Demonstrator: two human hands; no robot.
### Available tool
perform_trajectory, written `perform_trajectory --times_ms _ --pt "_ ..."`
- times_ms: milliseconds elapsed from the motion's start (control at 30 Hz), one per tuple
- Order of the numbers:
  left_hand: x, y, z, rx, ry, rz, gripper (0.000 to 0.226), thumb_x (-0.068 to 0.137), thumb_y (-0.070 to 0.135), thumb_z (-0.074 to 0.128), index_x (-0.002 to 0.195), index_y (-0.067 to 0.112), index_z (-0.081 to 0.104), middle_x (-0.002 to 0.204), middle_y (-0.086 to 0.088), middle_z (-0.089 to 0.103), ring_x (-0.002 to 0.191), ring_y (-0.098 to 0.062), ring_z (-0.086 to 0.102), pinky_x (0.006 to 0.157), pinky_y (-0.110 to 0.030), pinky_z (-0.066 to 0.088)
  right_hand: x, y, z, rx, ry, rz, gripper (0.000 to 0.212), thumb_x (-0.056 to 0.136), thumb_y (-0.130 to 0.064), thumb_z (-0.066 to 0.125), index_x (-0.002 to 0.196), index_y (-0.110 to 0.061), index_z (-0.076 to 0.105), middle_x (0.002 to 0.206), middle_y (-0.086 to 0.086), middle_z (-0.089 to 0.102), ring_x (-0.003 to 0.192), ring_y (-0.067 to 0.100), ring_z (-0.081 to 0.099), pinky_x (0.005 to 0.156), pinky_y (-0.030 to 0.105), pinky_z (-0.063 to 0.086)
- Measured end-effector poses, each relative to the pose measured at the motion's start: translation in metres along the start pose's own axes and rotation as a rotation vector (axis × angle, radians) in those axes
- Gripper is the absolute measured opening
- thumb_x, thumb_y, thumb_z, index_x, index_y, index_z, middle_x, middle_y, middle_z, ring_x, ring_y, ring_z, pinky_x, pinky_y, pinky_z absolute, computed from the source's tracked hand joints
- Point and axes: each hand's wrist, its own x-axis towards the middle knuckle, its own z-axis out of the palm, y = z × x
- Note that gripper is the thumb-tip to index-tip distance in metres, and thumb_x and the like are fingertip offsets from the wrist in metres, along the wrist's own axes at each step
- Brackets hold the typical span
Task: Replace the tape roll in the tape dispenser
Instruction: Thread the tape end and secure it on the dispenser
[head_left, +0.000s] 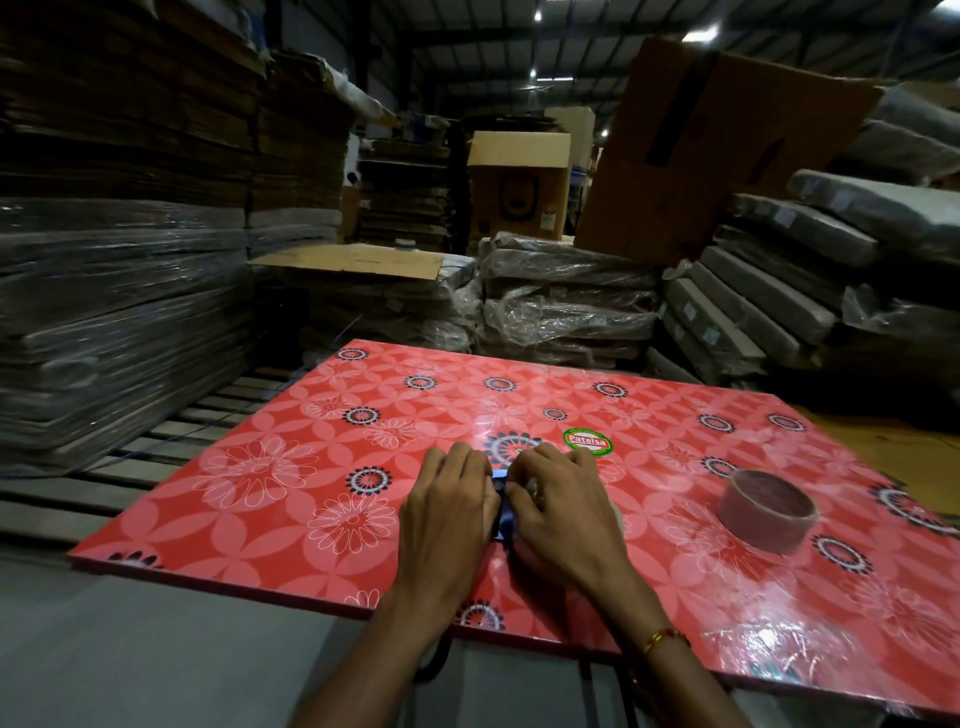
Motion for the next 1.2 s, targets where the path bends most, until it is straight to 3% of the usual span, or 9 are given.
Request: perform_trajectory --times_ms 133,233,333,533,733,933,1200 --pt "-0.002 0.001 -0.005 -0.039 0.0 0.009 0.018 0.091 0.024 0.042 0.085 0.016 0.057 0.088 0.003 0.058 0.083 -0.019 0.051 0.06 -0.035 0.052 0.003 0.002 -0.001 0.076 -0.053 0.052 0.011 0.081 -0.036 0.051 0.087 -0.029 0.056 0.089 -0.015 0.058 0.092 0.016 0.043 0.081 0.036 0.043" --pt "-0.005 -0.001 -0.009 -0.092 0.013 0.024 0.007 0.09 0.017 0.056 0.092 0.016 0.062 0.091 0.003 0.061 0.084 -0.018 0.052 0.066 -0.033 0.051 0.002 0.001 -0.001 0.053 -0.061 0.03 0.006 0.088 -0.029 0.052 0.086 -0.024 0.055 0.093 -0.011 0.058 0.093 0.018 0.04 0.082 0.037 0.042" --pt "-0.006 -0.004 -0.008 -0.097 -0.004 0.033 0.012 0.089 0.014 0.062 0.099 0.018 0.065 0.095 0.006 0.061 0.088 -0.016 0.051 0.067 -0.028 0.05 0.002 -0.004 -0.001 0.036 -0.043 0.049 0.006 0.092 -0.025 0.052 0.087 -0.023 0.054 0.095 -0.01 0.057 0.093 0.018 0.037 0.082 0.036 0.041" --pt "-0.002 -0.001 -0.004 -0.038 -0.014 0.023 0.015 0.09 0.025 0.042 0.086 0.021 0.056 0.093 0.007 0.054 0.092 -0.018 0.051 0.053 -0.033 0.053 0.008 -0.003 0.005 0.021 0.035 0.121 0.007 0.09 -0.024 0.054 0.083 -0.023 0.054 0.09 -0.009 0.057 0.092 0.017 0.037 0.079 0.038 0.043" --pt "0.0 -0.004 -0.002 -0.037 -0.014 0.013 0.012 0.088 0.027 0.043 0.086 0.022 0.053 0.092 0.006 0.053 0.09 -0.019 0.052 0.056 -0.034 0.053 0.005 0.0 0.007 0.02 0.014 0.037 0.008 0.087 -0.028 0.058 0.081 -0.026 0.054 0.084 -0.012 0.054 0.086 0.015 0.038 0.077 0.04 0.045" --pt "0.001 -0.005 0.004 -0.048 -0.009 -0.005 0.014 0.089 0.025 0.04 0.088 0.021 0.053 0.092 0.006 0.053 0.088 -0.016 0.051 0.053 -0.027 0.053 0.006 -0.011 0.006 0.066 0.07 0.151 0.012 0.089 -0.024 0.059 0.078 -0.026 0.055 0.081 -0.013 0.056 0.091 0.014 0.038 0.076 0.04 0.047" --pt "-0.005 -0.006 0.003 -0.036 -0.035 0.045 0.013 0.089 0.021 0.039 0.092 0.021 0.051 0.096 0.007 0.052 0.09 -0.015 0.048 0.061 -0.027 0.053 0.003 -0.016 0.005 0.075 0.096 0.167 0.015 0.09 -0.024 0.057 0.076 -0.026 0.052 0.083 -0.01 0.055 0.089 0.012 0.035 0.075 0.037 0.046"
